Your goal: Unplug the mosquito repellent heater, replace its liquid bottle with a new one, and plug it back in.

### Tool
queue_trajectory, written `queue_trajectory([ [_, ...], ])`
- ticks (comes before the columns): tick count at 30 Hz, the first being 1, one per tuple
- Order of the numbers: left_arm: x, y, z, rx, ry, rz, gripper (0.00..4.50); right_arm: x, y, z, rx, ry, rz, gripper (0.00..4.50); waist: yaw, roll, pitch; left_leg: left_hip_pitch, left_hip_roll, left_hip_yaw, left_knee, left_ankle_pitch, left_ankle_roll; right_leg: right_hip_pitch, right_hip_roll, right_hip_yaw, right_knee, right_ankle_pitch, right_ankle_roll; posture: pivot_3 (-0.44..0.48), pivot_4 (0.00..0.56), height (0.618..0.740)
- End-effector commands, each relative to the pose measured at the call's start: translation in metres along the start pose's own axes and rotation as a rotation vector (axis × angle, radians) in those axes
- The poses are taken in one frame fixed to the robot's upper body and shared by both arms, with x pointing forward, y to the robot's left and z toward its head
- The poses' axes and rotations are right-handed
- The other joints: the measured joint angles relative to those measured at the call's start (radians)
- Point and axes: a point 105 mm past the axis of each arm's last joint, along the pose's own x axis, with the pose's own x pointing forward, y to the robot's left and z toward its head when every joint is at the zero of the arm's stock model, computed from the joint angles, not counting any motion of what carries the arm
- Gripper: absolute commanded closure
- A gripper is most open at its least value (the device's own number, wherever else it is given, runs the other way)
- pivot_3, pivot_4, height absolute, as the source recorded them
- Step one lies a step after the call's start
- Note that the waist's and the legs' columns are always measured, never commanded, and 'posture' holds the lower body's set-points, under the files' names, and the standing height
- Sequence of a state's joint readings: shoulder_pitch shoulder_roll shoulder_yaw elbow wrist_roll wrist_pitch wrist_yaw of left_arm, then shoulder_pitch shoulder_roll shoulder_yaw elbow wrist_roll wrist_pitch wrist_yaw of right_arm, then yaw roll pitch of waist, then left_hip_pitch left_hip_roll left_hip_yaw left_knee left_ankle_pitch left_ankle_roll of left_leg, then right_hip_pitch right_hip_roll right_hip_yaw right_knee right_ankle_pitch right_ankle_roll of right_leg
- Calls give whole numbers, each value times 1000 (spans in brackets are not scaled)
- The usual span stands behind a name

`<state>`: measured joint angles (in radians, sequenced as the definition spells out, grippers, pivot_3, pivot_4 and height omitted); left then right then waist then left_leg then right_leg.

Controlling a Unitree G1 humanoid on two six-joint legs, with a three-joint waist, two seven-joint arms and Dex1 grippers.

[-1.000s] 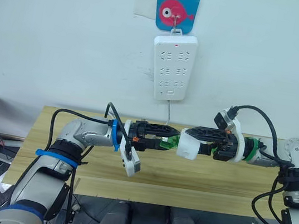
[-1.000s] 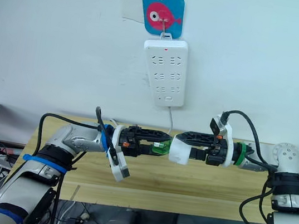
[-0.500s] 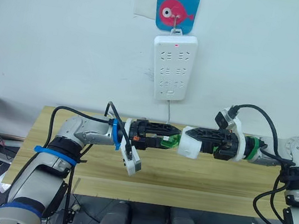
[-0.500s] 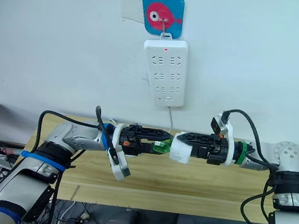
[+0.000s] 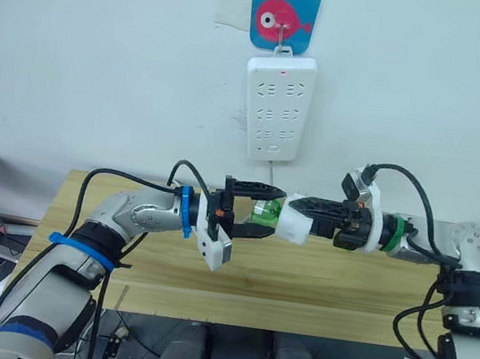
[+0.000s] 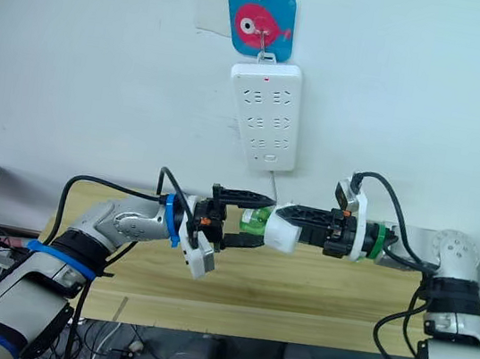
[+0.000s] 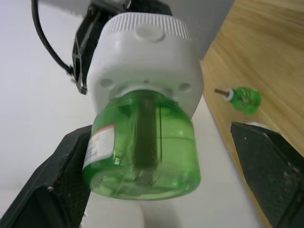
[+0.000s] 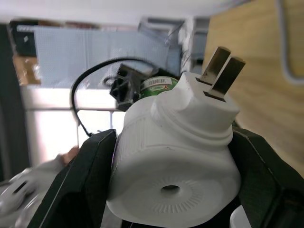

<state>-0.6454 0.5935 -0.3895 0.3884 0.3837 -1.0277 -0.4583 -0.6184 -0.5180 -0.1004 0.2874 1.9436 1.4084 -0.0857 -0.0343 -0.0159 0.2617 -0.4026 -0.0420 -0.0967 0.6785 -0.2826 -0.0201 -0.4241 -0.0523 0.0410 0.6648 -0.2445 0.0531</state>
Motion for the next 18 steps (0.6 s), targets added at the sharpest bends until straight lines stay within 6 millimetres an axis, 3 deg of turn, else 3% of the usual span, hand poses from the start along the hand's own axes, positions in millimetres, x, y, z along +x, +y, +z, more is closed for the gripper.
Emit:
queue_trajectory([
  [1, 10, 12, 7, -51, 64, -27, 0, 4, 7, 10, -54, -167, -71, 1359, -2, 0, 0, -1, 0, 0, 0, 0, 0, -1, 0, 0, 0, 0, 0, -23, 234, 740],
  [5, 12, 8, 13, -214, 127, -76, 0, 5, 9, 3, -89, -196, -119, 1359, -8, 0, 0, -2, 0, 0, 0, 0, 0, -2, 1, 0, 1, 0, 0, -22, 233, 740],
  [8, 5, 5, 15, -409, 150, -167, 0, -11, 5, -4, -178, -70, -209, 1359, -5, 1, 0, -1, -1, 0, 1, 1, 0, -1, 4, 0, 1, 0, 0, -12, 229, 740],
  [15, 0, 9, 11, -600, 211, -227, 0, -21, 3, -6, -244, 53, -299, 1359, -20, 0, 0, 2, 3, -1, 0, 1, 1, 2, 10, 1, 1, 0, 0, -14, 225, 740],
  [18, 1, 2, 13, -669, 203, -279, 0, -20, 5, -6, -289, 85, -316, 1359, -23, 0, 0, 2, 3, -1, 0, 1, 1, 2, 11, 1, 1, 0, 0, -14, 223, 740],
])
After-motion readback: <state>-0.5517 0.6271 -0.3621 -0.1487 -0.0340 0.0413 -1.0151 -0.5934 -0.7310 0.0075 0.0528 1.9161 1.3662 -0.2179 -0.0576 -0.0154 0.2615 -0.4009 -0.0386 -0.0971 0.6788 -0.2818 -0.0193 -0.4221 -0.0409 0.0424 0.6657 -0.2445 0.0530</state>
